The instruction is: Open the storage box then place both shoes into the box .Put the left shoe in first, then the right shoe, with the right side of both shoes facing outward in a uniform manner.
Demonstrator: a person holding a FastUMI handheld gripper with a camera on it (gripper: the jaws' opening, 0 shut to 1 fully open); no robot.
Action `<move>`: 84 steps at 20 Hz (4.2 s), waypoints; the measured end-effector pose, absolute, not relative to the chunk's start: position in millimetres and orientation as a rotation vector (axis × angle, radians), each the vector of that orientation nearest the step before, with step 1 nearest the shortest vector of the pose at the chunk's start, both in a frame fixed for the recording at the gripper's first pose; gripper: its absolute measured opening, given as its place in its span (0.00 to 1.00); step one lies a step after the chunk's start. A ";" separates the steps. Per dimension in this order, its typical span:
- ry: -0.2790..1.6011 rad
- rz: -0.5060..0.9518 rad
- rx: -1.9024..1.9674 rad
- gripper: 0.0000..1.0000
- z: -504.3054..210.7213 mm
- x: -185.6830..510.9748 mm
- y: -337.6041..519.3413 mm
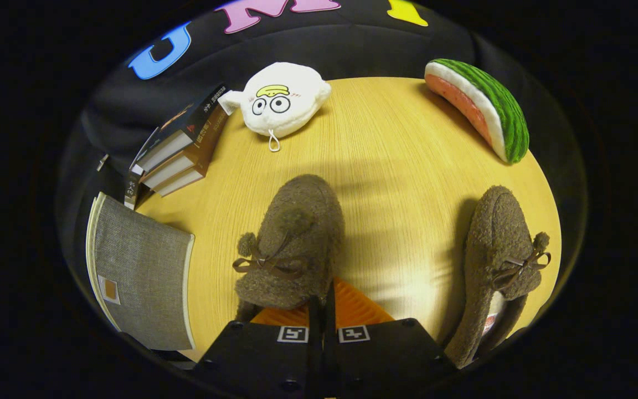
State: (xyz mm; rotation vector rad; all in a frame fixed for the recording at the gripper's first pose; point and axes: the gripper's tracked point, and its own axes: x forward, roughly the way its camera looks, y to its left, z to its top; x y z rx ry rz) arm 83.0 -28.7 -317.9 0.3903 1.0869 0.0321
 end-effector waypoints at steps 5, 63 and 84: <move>1.022 0.076 0.402 0.05 -255.5 69.0 -19.4; 0.741 -0.053 0.231 0.99 -143.1 19.0 -99.9; 1.101 -0.062 0.357 0.54 -347.1 29.8 -232.5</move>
